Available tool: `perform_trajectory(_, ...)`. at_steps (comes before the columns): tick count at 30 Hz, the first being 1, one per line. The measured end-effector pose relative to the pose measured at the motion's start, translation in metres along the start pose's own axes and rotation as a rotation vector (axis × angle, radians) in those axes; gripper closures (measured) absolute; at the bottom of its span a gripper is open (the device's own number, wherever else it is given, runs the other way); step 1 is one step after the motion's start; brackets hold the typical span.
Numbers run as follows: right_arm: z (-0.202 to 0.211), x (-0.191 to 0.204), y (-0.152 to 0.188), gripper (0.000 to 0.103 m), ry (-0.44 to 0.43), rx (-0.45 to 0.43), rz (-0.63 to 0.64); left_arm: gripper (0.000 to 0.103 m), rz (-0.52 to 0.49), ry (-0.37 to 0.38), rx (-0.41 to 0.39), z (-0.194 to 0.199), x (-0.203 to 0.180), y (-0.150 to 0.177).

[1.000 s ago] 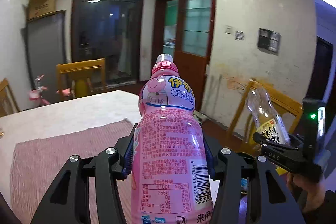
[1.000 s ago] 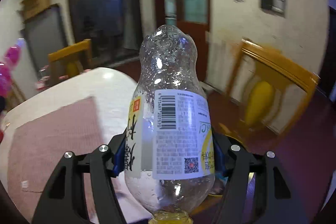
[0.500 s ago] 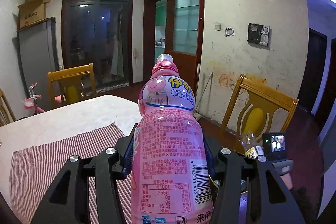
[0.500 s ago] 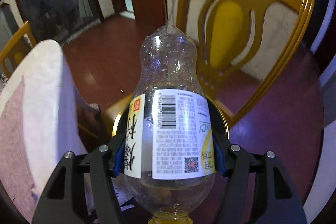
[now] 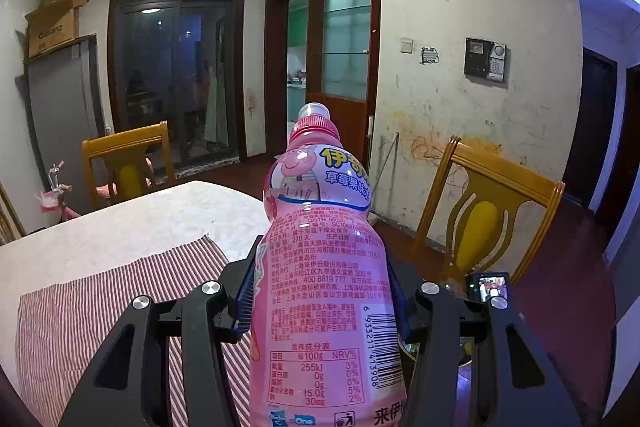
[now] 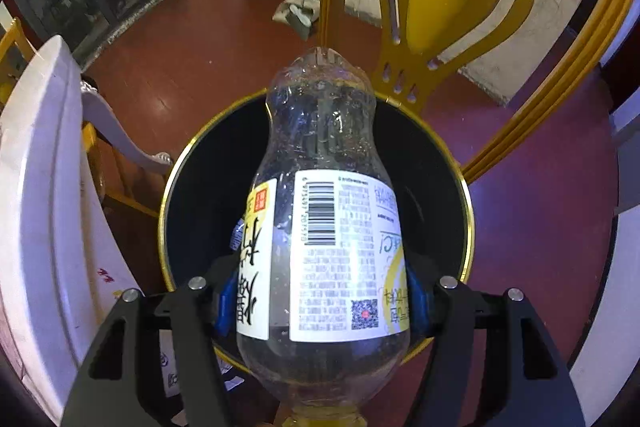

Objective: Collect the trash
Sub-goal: 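Open the right gripper over the bin while the left gripper releases the pink bottle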

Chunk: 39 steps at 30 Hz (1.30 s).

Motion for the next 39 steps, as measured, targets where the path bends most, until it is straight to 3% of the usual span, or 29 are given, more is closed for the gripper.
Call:
perform_trajectory(4, -0.023, 0.006, -0.004, 0.039, 0.036, 0.076, -0.001, 0.052, -0.005, 0.003, 0.005, -0.002, 0.000, 0.001)
perform_trajectory(6, -0.033, 0.012, -0.004, 0.026, 0.048, 0.099, 0.006, 0.052, -0.007, 0.004, 0.008, -0.003, 0.000, 0.002)
perform_trajectory(9, -0.036, 0.015, -0.003, 0.023, 0.056, 0.111, 0.023, 0.052, -0.010, 0.005, 0.011, -0.004, 0.001, 0.004)
perform_trajectory(24, -0.015, 0.006, 0.003, 0.021, 0.027, 0.045, -0.027, 0.052, -0.014, 0.022, 0.018, -0.008, 0.001, 0.007)
perform_trajectory(29, 0.024, 0.001, 0.001, 0.021, -0.012, -0.068, -0.063, 0.052, -0.029, 0.042, 0.032, -0.012, -0.004, 0.011)
perform_trajectory(33, 0.077, -0.014, 0.002, 0.021, -0.055, -0.220, -0.126, 0.052, -0.053, 0.070, 0.060, -0.023, -0.017, 0.017)
perform_trajectory(37, 0.145, -0.038, 0.011, 0.017, -0.075, -0.428, -0.211, 0.052, -0.083, 0.115, 0.125, -0.050, -0.043, 0.032)
perform_trajectory(39, 0.167, -0.049, 0.014, 0.016, -0.085, -0.483, -0.243, 0.052, -0.095, 0.145, 0.159, -0.066, -0.060, 0.041)
Point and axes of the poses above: each gripper's, at about its wrist camera, not at the fingertips, and z roughly against the way its jaws point, x to its left, y to its underside, the point moved 6 cm from there along -z, roughly the way its jaws point, and after that the axes turned 3 degrees about y, right-handed, at the moved point
